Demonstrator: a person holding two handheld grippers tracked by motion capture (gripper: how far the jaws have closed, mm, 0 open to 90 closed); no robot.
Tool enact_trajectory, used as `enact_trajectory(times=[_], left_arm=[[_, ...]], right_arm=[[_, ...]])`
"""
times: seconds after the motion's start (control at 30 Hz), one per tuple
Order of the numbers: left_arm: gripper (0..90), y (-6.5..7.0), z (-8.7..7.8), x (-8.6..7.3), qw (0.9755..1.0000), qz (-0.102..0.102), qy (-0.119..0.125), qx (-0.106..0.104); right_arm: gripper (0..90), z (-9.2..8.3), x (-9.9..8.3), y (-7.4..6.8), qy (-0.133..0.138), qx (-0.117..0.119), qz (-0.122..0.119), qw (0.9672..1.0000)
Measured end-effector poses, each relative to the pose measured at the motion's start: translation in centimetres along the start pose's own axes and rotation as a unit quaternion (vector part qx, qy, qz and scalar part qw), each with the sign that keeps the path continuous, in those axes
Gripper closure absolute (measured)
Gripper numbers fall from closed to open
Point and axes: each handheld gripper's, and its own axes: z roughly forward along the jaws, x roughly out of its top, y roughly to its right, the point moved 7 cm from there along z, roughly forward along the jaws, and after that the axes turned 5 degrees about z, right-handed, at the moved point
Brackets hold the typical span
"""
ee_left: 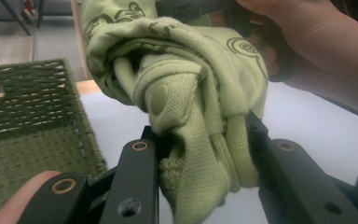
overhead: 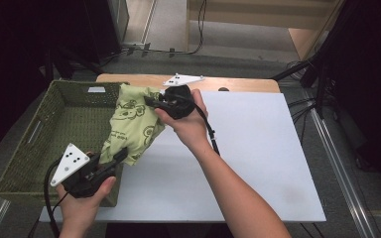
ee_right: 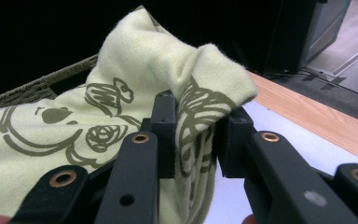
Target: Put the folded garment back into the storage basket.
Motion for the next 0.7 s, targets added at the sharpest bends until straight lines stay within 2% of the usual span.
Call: enact_trajectory(times=[0.33, 0.7], left_arm=[[66.4, -2.8, -1.9, -0.4, 0.9998, -0.011, -0.002, 0.019], [66.4, -6.1, -3.8, -1.2, 0.9986, -0.037, -0.005, 0.037]], right_arm=[[69.8, 3.0, 1.4, -2.2, -0.008, 0.016, -0.015, 0.9997], [69.8, 6.9, 2.3, -4.6, -0.018, 0.033, -0.026, 0.9989]])
